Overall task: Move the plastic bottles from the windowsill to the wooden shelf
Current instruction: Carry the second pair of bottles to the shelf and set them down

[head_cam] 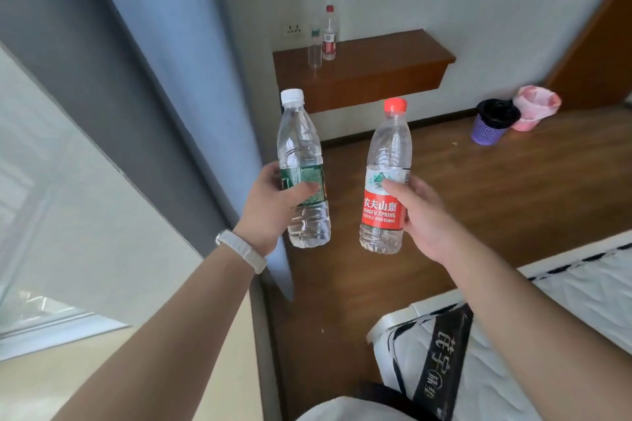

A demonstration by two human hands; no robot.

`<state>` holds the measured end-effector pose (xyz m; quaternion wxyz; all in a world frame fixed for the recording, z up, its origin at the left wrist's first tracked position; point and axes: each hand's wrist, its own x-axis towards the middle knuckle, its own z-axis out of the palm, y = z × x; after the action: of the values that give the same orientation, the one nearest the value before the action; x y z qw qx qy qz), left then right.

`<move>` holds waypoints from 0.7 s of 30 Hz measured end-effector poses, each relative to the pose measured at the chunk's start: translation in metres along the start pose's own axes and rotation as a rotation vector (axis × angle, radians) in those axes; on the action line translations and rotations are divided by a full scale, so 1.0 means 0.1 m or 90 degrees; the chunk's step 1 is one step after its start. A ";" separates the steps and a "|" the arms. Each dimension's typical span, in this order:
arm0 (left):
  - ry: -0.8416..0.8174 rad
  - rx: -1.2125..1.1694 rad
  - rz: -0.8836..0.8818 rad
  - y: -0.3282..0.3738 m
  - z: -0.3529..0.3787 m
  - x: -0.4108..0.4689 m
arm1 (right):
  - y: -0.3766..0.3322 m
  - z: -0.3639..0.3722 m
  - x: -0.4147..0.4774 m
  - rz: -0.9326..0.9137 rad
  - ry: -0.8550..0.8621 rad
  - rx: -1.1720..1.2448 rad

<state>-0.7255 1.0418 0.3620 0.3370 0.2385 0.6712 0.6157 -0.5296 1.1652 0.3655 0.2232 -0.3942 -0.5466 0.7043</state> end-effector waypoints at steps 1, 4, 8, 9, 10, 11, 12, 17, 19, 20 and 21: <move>-0.003 0.002 0.000 0.00 0.02 0.08 | -0.02 -0.02 0.08 0.001 -0.001 0.004; 0.006 0.008 -0.017 -0.04 0.09 0.38 | -0.04 -0.08 0.37 0.007 -0.006 0.003; 0.012 0.009 -0.039 -0.08 0.21 0.84 | -0.05 -0.19 0.91 0.023 -0.010 0.034; 0.011 0.014 -0.041 -0.07 0.25 0.97 | -0.06 -0.22 1.06 0.029 -0.014 0.043; 0.015 0.019 -0.045 -0.03 0.29 1.08 | -0.08 -0.25 1.21 0.035 -0.014 0.048; 0.023 0.025 -0.045 0.00 0.33 1.21 | -0.11 -0.28 1.37 0.039 -0.011 0.052; 0.030 0.034 -0.041 0.04 0.38 1.33 | -0.15 -0.31 1.51 0.042 -0.009 0.055; 0.048 0.054 -0.007 0.27 0.65 1.96 | -0.35 -0.56 2.17 0.042 -0.024 0.050; 0.046 0.061 -0.001 0.35 0.75 2.18 | -0.44 -0.67 2.41 0.036 -0.030 0.052; 0.042 0.066 0.000 0.38 0.80 2.28 | -0.48 -0.71 2.51 0.031 -0.032 0.050; 0.036 0.072 0.000 0.41 0.86 2.37 | -0.53 -0.75 2.59 0.026 -0.034 0.047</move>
<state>-0.8213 1.2786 0.3634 0.3034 0.2398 0.7144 0.5832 -0.6286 1.4188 0.3280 0.2086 -0.3776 -0.5176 0.7389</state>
